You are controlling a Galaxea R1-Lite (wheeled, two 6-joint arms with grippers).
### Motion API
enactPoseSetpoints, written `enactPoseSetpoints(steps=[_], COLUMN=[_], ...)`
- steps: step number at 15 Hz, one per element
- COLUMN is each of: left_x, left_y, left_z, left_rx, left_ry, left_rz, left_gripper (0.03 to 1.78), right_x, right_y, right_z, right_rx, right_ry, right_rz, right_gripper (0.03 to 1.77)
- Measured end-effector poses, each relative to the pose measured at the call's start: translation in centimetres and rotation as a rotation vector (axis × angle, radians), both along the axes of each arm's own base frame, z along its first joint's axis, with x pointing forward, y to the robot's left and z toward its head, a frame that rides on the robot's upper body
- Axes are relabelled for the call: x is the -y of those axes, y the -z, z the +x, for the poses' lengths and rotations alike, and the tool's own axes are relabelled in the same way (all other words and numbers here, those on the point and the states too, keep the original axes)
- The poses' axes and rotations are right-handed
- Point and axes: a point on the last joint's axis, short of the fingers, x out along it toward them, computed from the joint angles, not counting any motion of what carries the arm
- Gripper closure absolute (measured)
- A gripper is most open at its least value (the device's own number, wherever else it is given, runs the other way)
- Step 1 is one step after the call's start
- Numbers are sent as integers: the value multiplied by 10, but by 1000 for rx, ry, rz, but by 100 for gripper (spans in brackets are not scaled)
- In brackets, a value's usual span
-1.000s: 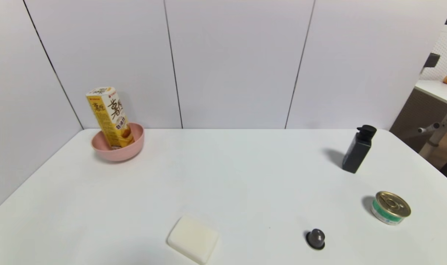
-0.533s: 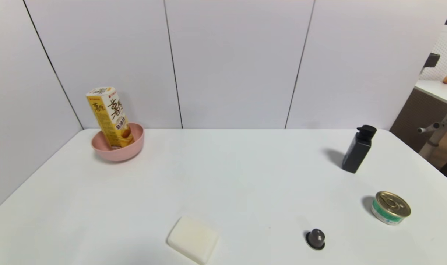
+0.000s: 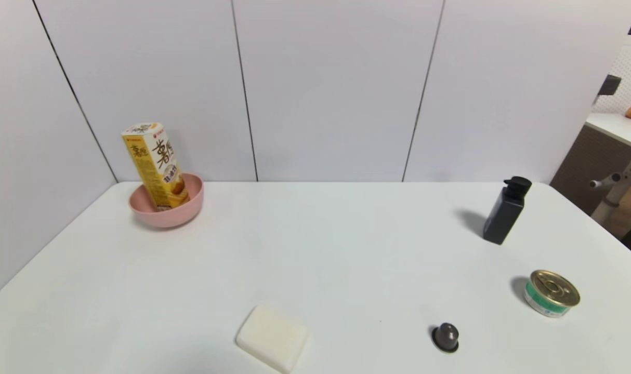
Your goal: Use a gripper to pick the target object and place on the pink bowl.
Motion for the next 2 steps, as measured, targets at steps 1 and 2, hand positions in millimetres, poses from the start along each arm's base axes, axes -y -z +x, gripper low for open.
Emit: enactPoseSetpoints(steps=[1, 2], left_x=[0, 0], left_y=[0, 0], left_z=[0, 0], left_rx=[0, 0], left_ry=[0, 0], left_rz=[1, 1], left_gripper=[12, 12], right_x=[0, 0], right_y=[0, 0], right_z=[0, 0], right_rx=[-1, 0], right_ry=[0, 0], right_rz=[0, 0], right_gripper=[9, 9])
